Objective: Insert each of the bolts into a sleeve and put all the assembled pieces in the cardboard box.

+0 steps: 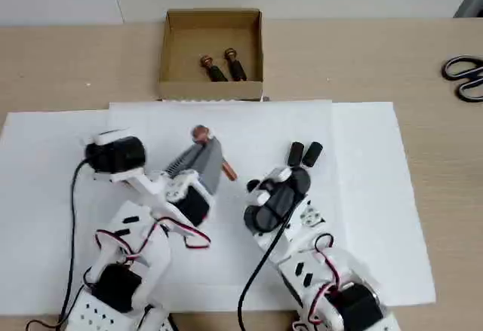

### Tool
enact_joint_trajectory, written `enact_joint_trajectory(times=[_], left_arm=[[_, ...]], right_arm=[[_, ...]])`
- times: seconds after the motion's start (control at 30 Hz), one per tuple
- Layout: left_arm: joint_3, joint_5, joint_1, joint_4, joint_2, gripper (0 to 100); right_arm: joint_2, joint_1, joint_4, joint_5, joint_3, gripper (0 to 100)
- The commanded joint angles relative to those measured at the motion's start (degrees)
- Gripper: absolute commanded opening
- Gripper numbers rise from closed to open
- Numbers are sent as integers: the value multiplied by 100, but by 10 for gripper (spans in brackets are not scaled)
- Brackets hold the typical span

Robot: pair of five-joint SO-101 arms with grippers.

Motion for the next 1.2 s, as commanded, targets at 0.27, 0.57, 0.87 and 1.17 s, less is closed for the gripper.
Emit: enact_joint_trajectory(times=[0.27,0.57,0.87,1.17], left_arm=[[-22,193,484,-158,-105,5],[-31,-246,448,-79,-141,5],[-22,-519,440,-79,-141,5],[207,-589,440,-79,-141,5]], right_arm=[[-13,-215,-171,-26,35,2],[-13,-215,-154,-26,35,2],[-13,-215,-163,-26,44,2],[-13,-215,-171,-26,44,2]])
